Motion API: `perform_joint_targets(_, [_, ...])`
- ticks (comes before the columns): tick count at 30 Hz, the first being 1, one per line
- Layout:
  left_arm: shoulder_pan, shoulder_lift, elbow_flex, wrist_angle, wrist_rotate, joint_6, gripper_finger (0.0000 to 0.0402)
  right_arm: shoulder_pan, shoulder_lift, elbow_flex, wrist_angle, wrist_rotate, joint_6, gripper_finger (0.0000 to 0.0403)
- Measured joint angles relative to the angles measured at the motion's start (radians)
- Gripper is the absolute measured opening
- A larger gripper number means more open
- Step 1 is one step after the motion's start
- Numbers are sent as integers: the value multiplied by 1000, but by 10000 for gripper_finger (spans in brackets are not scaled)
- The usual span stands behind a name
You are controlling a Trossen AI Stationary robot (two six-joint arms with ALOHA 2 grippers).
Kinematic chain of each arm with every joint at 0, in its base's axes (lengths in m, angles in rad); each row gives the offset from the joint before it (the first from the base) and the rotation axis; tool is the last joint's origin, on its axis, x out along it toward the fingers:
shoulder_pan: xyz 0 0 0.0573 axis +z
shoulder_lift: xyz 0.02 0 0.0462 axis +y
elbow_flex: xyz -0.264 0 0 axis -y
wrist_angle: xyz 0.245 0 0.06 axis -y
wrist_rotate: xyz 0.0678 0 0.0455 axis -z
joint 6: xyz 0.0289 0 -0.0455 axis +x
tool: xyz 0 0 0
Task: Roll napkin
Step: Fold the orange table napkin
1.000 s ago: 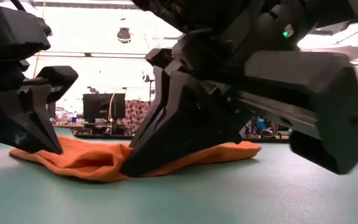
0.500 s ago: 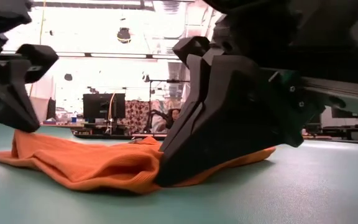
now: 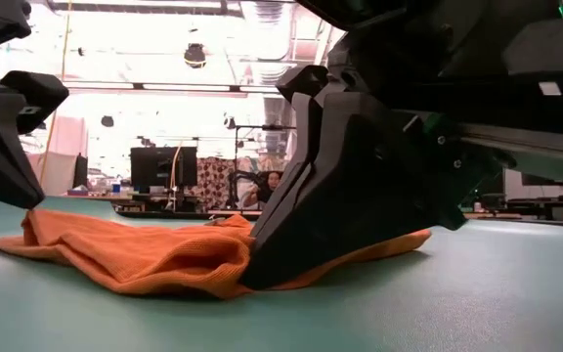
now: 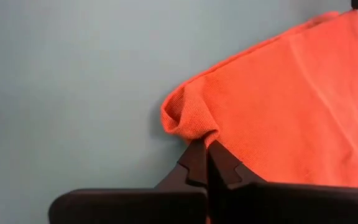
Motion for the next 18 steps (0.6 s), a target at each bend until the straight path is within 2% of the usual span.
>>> perform_joint_targets(5, [-21, 0, 0, -11, -34, 55, 0, 0, 0, 0, 0, 1, 19, 7])
perform_joint_targets(9, [-19, 0, 0, -23, 56, 144, 14, -2, 0, 0, 0, 1, 23, 7])
perform_joint_targets(13, [-19, 0, 0, -24, 72, 145, 56, -3, 0, 0, 0, 1, 46, 7])
perform_joint_targets(18, [-19, 0, 0, -30, -38, 87, 119, -4, 0, 0, 0, 1, 48, 7])
